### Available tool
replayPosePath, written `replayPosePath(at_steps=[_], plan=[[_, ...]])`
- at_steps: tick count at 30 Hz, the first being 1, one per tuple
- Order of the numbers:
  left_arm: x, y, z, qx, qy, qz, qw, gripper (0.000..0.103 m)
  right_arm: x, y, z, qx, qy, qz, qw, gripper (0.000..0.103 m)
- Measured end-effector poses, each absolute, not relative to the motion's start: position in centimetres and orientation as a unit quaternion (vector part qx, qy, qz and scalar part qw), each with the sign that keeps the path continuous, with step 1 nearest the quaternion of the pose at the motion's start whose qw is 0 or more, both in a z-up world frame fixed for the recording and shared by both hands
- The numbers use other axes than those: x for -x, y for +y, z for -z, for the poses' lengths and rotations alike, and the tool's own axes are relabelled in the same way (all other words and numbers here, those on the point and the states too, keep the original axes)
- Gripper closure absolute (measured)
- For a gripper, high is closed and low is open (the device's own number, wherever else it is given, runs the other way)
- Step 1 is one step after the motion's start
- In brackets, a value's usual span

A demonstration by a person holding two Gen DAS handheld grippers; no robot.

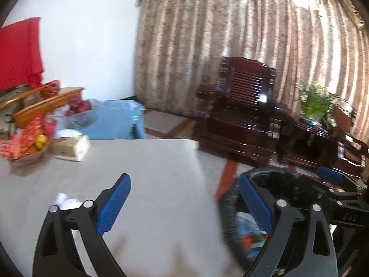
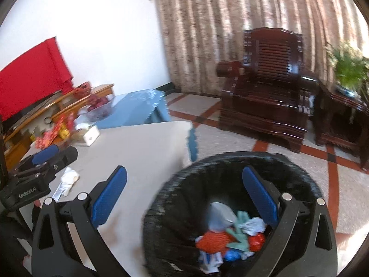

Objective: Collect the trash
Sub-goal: 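Move both tools back toward the table, then grasp the white tissue wad with the right gripper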

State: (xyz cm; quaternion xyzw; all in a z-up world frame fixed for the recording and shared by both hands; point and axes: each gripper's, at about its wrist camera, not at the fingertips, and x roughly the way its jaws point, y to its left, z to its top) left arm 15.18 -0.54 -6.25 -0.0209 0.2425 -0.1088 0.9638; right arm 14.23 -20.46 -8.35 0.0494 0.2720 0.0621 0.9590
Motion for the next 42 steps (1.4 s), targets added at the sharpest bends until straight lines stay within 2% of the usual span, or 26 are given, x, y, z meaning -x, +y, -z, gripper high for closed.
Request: replayPosePath(at_steps=[18, 30, 42], plan=[[-13.8, 16.5, 9.5, 0.041, 0.247, -0.057, 0.967, 0.010, -19.3, -3.7, 10.7, 0.001, 0.282, -0.163, 0.946, 0.006], [-14.5, 23.5, 12.7, 0.050, 0.274, -0.100, 0.955, 0.010, -22.5, 6.1, 14.8, 0.020, 0.324, -0.195, 0.926, 0.006], [-14.7, 27.2, 14.8, 0.058, 0.289, -0.118, 0.948, 0.011, -24.7, 12.1, 18.2, 0.044, 0.359, -0.208, 0.909, 0.006]])
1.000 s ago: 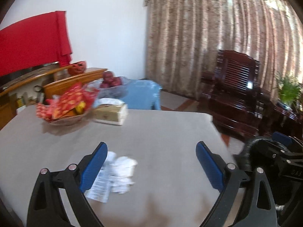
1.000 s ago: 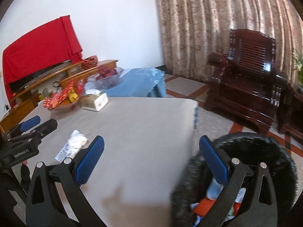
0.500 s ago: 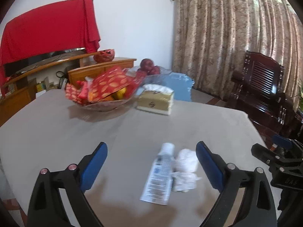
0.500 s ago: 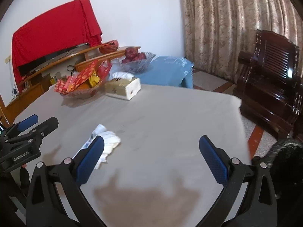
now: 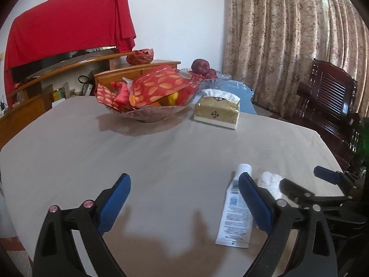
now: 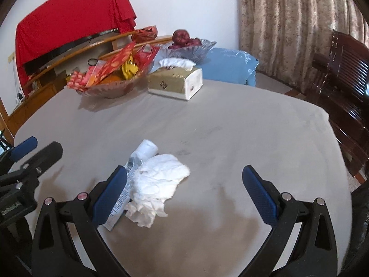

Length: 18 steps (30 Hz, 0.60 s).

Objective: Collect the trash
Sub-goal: 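Grasp the white tissue wad with the right gripper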

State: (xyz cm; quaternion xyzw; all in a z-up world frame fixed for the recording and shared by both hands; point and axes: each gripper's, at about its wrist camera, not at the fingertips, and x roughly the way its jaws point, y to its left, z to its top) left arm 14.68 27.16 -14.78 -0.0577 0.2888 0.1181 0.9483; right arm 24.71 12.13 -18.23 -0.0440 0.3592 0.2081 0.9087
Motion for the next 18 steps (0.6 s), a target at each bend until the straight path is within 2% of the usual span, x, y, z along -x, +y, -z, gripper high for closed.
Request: replayPosePath(at_steps=[3, 6, 10, 15, 18], plan=[[-14.7, 27.7, 15.1, 0.060, 0.290, -0.120, 0.948, 0.011, -25.0, 12.7, 19.2, 0.050, 0.371, -0.208, 0.904, 0.008], [-14.7, 28.1, 15.3, 0.062, 0.292, -0.123, 0.946, 0.011, -25.6, 13.2, 20.1, 0.052, 0.389, -0.214, 0.894, 0.018], [-14.8, 28.5, 15.5, 0.064, 0.294, -0.125, 0.945, 0.011, -25.9, 13.8, 20.9, 0.052, 0.405, -0.225, 0.885, 0.021], [-14.8, 28.5, 15.6, 0.066, 0.297, -0.125, 0.944, 0.010, -26.2, 14.3, 21.6, 0.042, 0.429, -0.256, 0.865, 0.039], [-14.8, 28.5, 15.7, 0.067, 0.299, -0.124, 0.944, 0.010, -26.1, 14.6, 21.6, 0.039, 0.430, -0.276, 0.859, 0.057]])
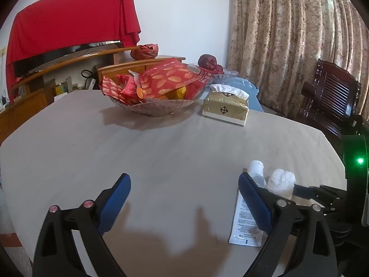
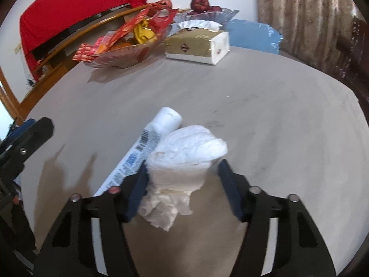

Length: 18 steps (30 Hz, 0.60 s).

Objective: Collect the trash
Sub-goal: 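Grasp the white tissue wad with the right gripper, then grasp the white tube with the left gripper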

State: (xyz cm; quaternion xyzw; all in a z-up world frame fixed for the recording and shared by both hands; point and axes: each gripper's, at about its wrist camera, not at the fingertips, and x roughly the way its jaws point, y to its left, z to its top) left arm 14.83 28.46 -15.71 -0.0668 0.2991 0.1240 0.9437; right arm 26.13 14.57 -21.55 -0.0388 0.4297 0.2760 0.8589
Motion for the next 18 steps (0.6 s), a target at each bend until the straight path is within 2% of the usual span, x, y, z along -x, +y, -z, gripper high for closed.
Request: replayPosePath(at_steps=[3, 5, 18], plan=[[-15.0, 28.2, 15.7, 0.065, 0.300, -0.121, 0.944, 0.010, -26.0, 14.5, 21.5, 0.032, 0.432, -0.290, 0.853, 0.068], [-15.2, 28.0, 15.7, 0.064, 0.300, -0.119, 0.944, 0.010, -26.0, 14.3, 21.3, 0.028, 0.433, -0.292, 0.852, 0.070], [-18.4, 23.9, 17.1, 0.068, 0.326, -0.079, 0.940, 0.010, -27.2, 7.2, 18.8, 0.012, 0.406, -0.233, 0.884, 0.071]])
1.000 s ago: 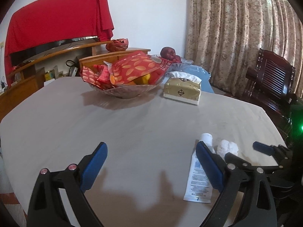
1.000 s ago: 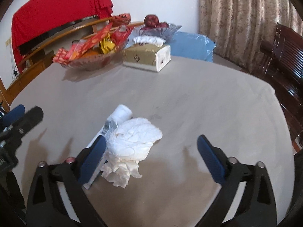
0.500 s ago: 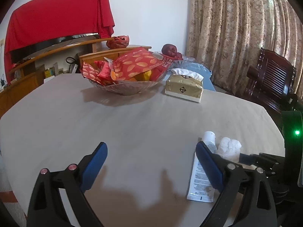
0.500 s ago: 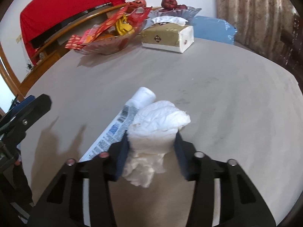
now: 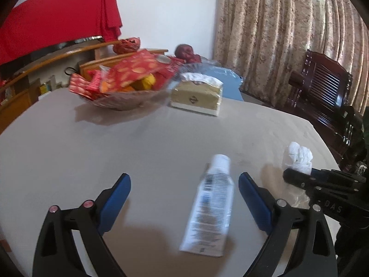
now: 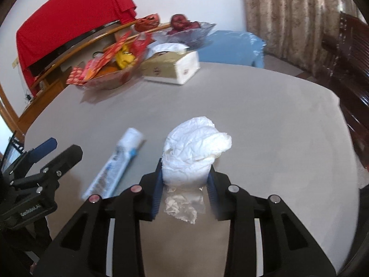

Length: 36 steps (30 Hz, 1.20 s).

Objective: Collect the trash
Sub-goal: 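Grasp the white tube with the left gripper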

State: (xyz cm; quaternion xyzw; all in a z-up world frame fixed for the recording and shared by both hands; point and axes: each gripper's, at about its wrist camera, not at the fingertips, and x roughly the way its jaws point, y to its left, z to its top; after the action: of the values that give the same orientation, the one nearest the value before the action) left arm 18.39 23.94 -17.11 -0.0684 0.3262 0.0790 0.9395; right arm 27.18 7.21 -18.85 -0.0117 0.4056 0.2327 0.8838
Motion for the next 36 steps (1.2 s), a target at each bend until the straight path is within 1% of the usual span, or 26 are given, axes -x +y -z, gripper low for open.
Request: replayPosePath(at_steps=[6, 13, 14, 17, 18, 22, 23, 24, 25, 26, 32, 34, 36], plan=[[-20.8, 22.4, 18.6, 0.071, 0.352, -0.082, 0.930, 0.010, -27.5, 5.1, 19.3, 0.009, 0.408, -0.218, 0.886, 0.071], [-23.3, 21.7, 20.3, 0.054, 0.387, -0.088, 0.916, 0.012, -27.7, 4.8, 19.7, 0.004, 0.410, -0.216, 0.886, 0.071], [-23.5, 21.7, 20.5, 0.052, 0.395, -0.088, 0.913, 0.013, -27.6, 4.8, 19.7, 0.004, 0.410, -0.216, 0.886, 0.071], [-24.3, 21.6, 21.4, 0.053, 0.422, -0.085, 0.901, 0.019, -27.6, 4.9, 19.6, 0.006, 0.409, -0.218, 0.886, 0.070], [-24.5, 21.9, 21.7, 0.059, 0.431, -0.085, 0.897, 0.024, -27.6, 4.9, 19.6, 0.006, 0.409, -0.219, 0.886, 0.070], [-24.6, 22.3, 21.8, 0.061, 0.434, -0.090, 0.894, 0.029, -27.4, 5.1, 19.6, 0.006, 0.410, -0.222, 0.885, 0.070], [-24.5, 22.3, 21.8, 0.060, 0.433, -0.091, 0.895, 0.035, -27.2, 5.2, 19.5, 0.006, 0.410, -0.223, 0.884, 0.070], [-24.4, 22.4, 21.7, 0.060, 0.430, -0.093, 0.896, 0.046, -27.1, 5.1, 19.5, 0.006, 0.410, -0.223, 0.884, 0.070], [-24.2, 22.5, 21.6, 0.062, 0.427, -0.093, 0.897, 0.055, -27.0, 5.1, 19.3, 0.006, 0.409, -0.224, 0.885, 0.070], [-24.0, 22.8, 21.5, 0.067, 0.425, -0.090, 0.898, 0.059, -26.8, 5.1, 19.1, 0.006, 0.407, -0.226, 0.885, 0.070], [-22.7, 24.2, 20.6, 0.100, 0.408, -0.085, 0.904, 0.060, -25.8, 4.5, 17.6, 0.009, 0.393, -0.233, 0.890, 0.070], [-22.0, 24.3, 19.9, 0.109, 0.398, -0.080, 0.907, 0.069, -25.3, 4.4, 16.9, 0.011, 0.386, -0.236, 0.892, 0.070], [-21.3, 24.2, 19.0, 0.114, 0.390, -0.073, 0.911, 0.070, -24.9, 4.2, 16.2, 0.013, 0.379, -0.241, 0.893, 0.070]])
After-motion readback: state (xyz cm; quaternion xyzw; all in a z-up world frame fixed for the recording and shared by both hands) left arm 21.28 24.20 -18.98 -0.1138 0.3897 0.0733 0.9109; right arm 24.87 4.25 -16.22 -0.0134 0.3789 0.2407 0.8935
